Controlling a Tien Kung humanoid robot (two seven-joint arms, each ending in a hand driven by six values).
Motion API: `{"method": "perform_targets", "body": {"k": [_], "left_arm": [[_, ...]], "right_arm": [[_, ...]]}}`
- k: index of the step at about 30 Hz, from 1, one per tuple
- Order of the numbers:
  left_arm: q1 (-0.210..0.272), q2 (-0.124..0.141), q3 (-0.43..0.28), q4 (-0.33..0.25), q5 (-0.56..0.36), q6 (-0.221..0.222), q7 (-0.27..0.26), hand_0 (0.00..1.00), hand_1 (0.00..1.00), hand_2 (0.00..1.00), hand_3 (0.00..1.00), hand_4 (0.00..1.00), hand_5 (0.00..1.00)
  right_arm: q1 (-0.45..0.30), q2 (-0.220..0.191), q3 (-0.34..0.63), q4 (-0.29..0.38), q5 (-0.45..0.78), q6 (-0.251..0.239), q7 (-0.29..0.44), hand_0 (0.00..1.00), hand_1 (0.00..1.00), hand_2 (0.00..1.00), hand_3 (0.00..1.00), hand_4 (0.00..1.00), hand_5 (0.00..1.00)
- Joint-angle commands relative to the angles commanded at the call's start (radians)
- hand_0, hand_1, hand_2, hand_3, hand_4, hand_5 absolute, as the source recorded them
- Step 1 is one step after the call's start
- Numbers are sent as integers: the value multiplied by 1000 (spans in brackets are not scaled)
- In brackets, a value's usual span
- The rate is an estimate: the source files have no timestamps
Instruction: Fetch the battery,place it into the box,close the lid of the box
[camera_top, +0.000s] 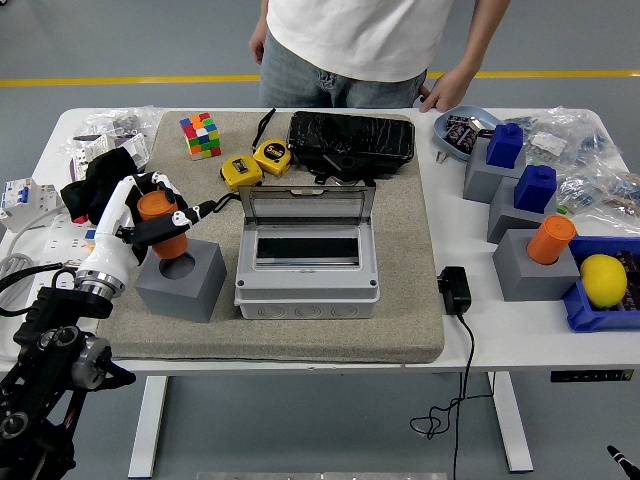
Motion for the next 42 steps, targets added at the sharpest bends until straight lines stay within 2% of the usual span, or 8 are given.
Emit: {"method": "perform_targets", "body": {"k": [5,6,11,12,16,23,29,42], "left_arm": [[-1,21,30,-84,87,80,5,46,75,75,90,998,2],[0,28,39,-105,109,102,7,53,32,43,38,998,127],[5,74,107,-221,234,178,50,53,32,43,38,998,127],[7,95,138,-258,266,198,67,52,26,26,17,998,327],[6,138,227,-363,371,228,110,52,26,26,17,998,327],[-21,177,398,-370,524,244,172,53,18,18,7,902,423],[-77,187,544,-370,508,250,158,51,14,15,4,873,445],[-183,180,677,-293,493,269,112,45,10,10,2,843,446]], "right_arm": [[0,-1,1,0,-1,0,-1,867,846,809,827,998,998],[0,0,2,0,-2,0,-1,867,846,809,827,998,998],[3,-2,4,0,-4,0,-1,867,846,809,827,998,998],[3,-4,5,0,-5,-1,-2,867,846,809,827,998,998],[5,-7,5,0,-4,-1,-2,867,846,809,827,998,998],[7,-10,6,0,-8,-1,-3,867,846,809,828,998,998],[11,-10,5,1,-11,-1,-4,867,846,809,827,998,998],[12,-12,-11,-2,0,-1,-3,866,846,809,827,998,998]]}}
